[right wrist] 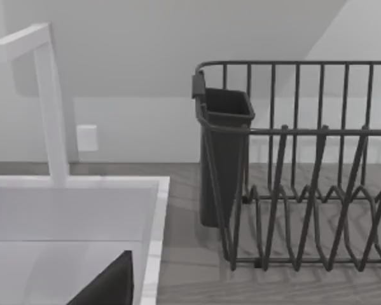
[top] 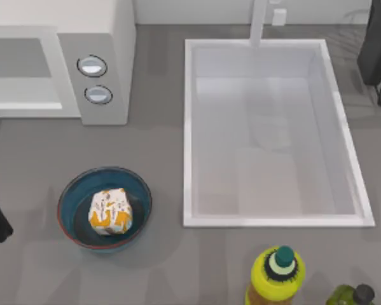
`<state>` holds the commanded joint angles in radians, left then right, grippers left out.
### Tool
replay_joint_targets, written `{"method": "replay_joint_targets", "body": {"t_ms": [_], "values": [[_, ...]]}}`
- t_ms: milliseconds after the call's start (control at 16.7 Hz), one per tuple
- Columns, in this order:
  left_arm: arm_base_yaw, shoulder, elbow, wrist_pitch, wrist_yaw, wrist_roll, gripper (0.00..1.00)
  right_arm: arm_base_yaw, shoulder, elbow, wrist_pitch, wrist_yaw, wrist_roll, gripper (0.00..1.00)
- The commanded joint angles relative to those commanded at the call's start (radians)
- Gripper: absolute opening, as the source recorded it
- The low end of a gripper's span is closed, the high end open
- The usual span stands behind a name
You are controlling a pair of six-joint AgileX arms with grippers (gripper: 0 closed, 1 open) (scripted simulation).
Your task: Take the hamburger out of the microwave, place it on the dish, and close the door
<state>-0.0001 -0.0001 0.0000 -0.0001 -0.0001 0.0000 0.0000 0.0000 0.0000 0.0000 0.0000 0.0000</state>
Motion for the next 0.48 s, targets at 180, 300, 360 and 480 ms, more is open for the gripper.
{"method": "replay_joint_targets", "body": {"t_ms": [180,300,360,480], "values": [[0.0,0.0,0.0,0.0,0.0,0.0,1.0,0.0,0.0,0.0,0.0,0.0,0.0,1.0],[0.0,0.0,0.0,0.0,0.0,0.0,0.85,0.0,0.0,0.0,0.0,0.0,0.0,1.0],[0.0,0.0,0.0,0.0,0.0,0.0,0.77,0.0,0.0,0.0,0.0,0.0,0.0,1.0],[0.0,0.0,0.0,0.0,0.0,0.0,0.62,0.0,0.0,0.0,0.0,0.0,0.0,1.0]]}}
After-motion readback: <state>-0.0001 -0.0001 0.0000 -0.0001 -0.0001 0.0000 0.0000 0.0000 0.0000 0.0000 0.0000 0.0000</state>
